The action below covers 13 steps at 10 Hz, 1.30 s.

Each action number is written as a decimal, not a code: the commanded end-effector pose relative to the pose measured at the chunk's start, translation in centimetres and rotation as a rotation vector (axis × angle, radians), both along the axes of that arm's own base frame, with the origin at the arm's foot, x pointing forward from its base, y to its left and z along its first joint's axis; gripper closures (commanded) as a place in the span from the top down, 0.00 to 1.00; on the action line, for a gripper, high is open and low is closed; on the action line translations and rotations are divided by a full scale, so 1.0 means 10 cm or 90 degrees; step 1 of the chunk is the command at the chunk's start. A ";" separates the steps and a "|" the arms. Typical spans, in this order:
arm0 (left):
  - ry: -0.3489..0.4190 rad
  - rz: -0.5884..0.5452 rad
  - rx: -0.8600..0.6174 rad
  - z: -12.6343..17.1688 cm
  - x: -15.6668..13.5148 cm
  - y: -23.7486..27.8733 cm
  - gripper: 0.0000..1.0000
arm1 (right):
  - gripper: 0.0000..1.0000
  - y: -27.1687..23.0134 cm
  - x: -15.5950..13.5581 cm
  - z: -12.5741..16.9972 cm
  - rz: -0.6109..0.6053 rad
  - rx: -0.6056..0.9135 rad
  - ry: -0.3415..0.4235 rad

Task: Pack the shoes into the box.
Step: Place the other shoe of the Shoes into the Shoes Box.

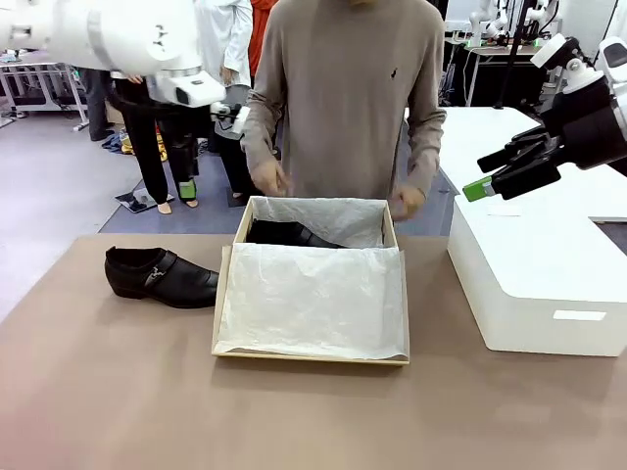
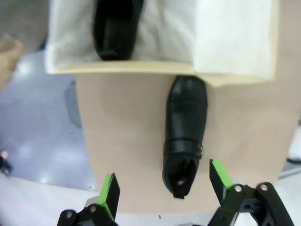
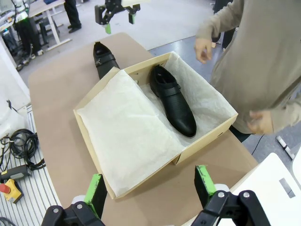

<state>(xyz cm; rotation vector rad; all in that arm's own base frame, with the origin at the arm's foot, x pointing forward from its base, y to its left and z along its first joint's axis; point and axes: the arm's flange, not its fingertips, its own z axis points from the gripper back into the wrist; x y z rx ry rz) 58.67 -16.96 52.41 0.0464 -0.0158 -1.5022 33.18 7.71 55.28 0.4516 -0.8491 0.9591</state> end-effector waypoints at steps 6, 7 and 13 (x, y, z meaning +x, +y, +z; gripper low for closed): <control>0.032 -0.068 0.005 -0.14 0.13 0.50 1.00 | 1.00 0.00 0.02 0.00 0.009 0.008 -0.007; 0.032 -0.068 0.005 -0.14 0.13 0.50 1.00 | 1.00 0.00 0.02 0.00 0.009 0.008 -0.007; 0.032 -0.068 0.005 -0.14 0.13 0.50 1.00 | 1.00 0.00 0.02 0.00 0.009 0.008 -0.007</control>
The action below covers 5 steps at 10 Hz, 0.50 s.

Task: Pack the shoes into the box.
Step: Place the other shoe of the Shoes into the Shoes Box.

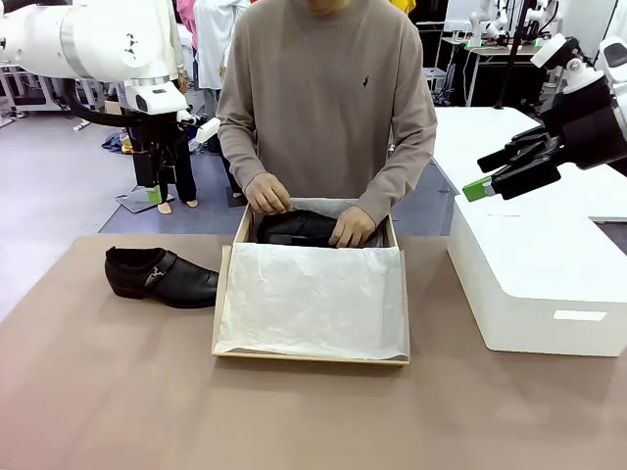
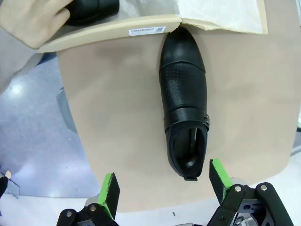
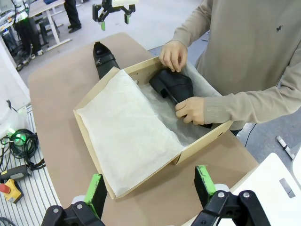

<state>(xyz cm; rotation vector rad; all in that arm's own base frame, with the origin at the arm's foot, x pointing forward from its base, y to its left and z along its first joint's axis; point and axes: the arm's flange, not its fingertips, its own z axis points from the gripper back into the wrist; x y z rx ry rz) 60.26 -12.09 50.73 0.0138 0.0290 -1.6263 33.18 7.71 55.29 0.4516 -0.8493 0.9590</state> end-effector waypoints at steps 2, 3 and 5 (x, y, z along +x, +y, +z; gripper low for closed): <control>0.000 0.000 0.000 0.00 0.00 0.00 1.00 | 1.00 0.00 0.02 0.00 0.009 0.008 -0.007; -0.013 0.008 -0.003 -0.04 -0.05 0.08 1.00 | 1.00 0.00 0.02 0.00 0.009 0.008 -0.007; -0.030 0.037 -0.005 -0.14 -0.18 0.33 1.00 | 1.00 0.00 0.02 0.00 0.009 0.008 -0.007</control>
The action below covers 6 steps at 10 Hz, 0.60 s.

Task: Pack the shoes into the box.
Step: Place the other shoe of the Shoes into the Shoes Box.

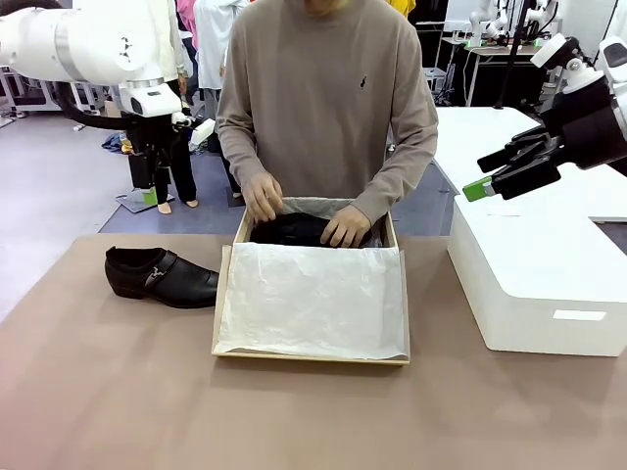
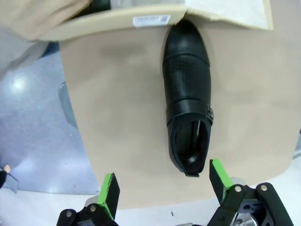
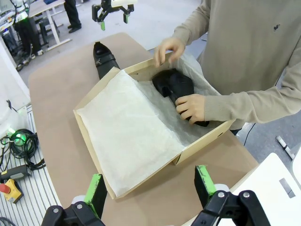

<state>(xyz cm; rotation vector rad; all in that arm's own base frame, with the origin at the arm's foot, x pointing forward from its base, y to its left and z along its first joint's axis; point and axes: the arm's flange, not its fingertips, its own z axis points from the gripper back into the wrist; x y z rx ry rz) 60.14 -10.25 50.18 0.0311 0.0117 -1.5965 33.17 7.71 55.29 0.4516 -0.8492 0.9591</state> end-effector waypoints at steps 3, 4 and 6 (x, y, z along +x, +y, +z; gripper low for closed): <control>-0.031 0.044 0.002 -0.34 -0.37 0.34 1.00 | 1.00 0.00 0.02 0.00 0.009 0.008 -0.007; -0.035 0.051 -0.001 -0.43 -0.41 0.35 1.00 | 1.00 0.00 0.02 0.00 0.009 0.008 -0.007; -0.037 0.048 -0.005 -0.60 -0.41 0.34 1.00 | 1.00 0.00 0.02 0.00 0.009 0.008 -0.007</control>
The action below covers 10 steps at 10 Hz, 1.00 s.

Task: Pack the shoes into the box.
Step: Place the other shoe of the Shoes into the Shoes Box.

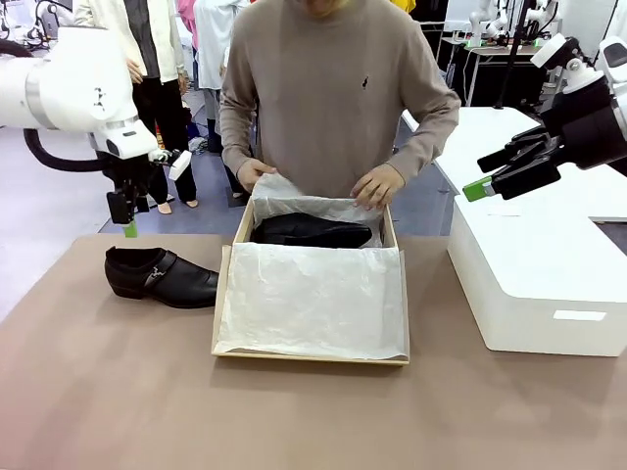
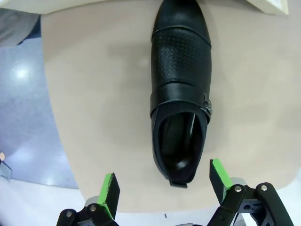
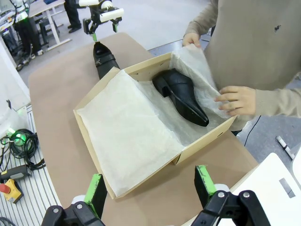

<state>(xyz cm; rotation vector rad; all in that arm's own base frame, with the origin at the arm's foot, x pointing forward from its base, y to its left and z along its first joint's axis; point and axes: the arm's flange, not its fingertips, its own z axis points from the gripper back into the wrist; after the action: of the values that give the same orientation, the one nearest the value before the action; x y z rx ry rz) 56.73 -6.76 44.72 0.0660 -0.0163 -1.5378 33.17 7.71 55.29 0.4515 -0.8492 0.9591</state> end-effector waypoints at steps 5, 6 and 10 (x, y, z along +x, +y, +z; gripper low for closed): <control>0.003 0.003 -0.004 -0.07 -0.02 -0.02 1.00 | 1.00 0.00 0.02 0.00 0.009 0.008 -0.007; 0.003 0.003 -0.004 -0.07 -0.02 -0.02 1.00 | 1.00 0.00 0.02 0.00 0.009 0.008 -0.007; -0.001 0.011 -0.009 -0.20 0.08 0.00 1.00 | 1.00 0.00 0.02 0.00 0.009 0.008 -0.007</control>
<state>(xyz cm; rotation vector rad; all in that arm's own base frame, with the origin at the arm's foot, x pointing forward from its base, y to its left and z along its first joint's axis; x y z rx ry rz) 56.84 -7.08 43.20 0.0495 -0.0163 -1.5315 33.17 7.71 55.29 0.4515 -0.8492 0.9591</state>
